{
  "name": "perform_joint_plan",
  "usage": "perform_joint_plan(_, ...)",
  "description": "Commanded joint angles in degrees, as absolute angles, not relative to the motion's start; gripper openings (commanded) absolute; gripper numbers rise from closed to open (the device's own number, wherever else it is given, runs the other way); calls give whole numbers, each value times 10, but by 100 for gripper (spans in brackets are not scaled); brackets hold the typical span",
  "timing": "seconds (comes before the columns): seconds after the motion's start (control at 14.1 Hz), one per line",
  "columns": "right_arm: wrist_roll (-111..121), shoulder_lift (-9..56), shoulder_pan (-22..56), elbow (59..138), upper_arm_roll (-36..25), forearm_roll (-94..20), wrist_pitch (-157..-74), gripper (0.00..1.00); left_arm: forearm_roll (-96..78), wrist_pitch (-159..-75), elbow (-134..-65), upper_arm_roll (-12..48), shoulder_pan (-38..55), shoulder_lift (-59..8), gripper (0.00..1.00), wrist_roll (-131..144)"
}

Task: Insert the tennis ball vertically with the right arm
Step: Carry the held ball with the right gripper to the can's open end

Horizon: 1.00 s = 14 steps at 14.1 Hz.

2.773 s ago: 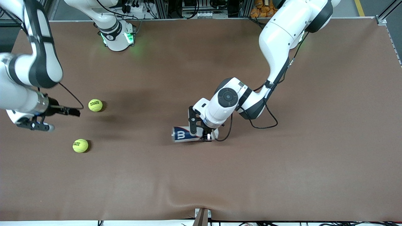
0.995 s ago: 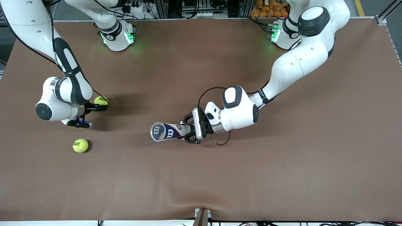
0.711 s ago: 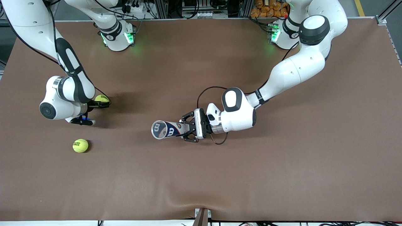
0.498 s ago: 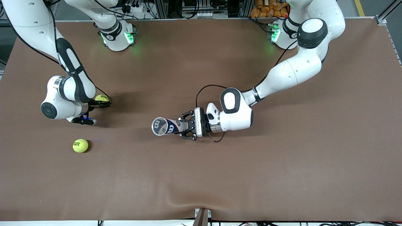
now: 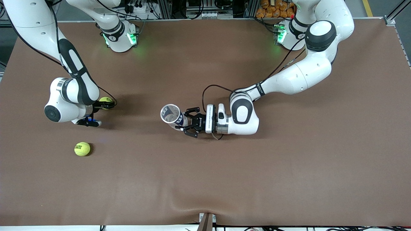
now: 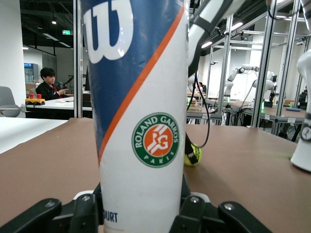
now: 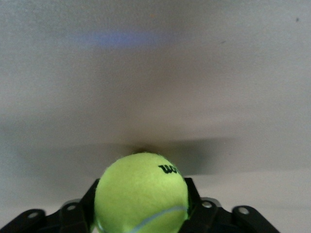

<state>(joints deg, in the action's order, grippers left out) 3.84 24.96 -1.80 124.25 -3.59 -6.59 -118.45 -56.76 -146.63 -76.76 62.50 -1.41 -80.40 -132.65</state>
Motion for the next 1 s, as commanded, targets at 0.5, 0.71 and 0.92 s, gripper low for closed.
perform_joint_plan(0.5,55,199,-44,1056,-39,-81,-957,16,-825,-1450,-768,542,47,-797,59,-1497)
perform_joint_plan(0.71,41,199,-40,985,-37,-83,-923,16,-823,-1450,-768,533,49,-791,59,-1498)
perform_joint_plan(0.92,5,197,-21,945,-33,-96,-916,16,-827,-1450,-767,526,65,-795,60,-1506)
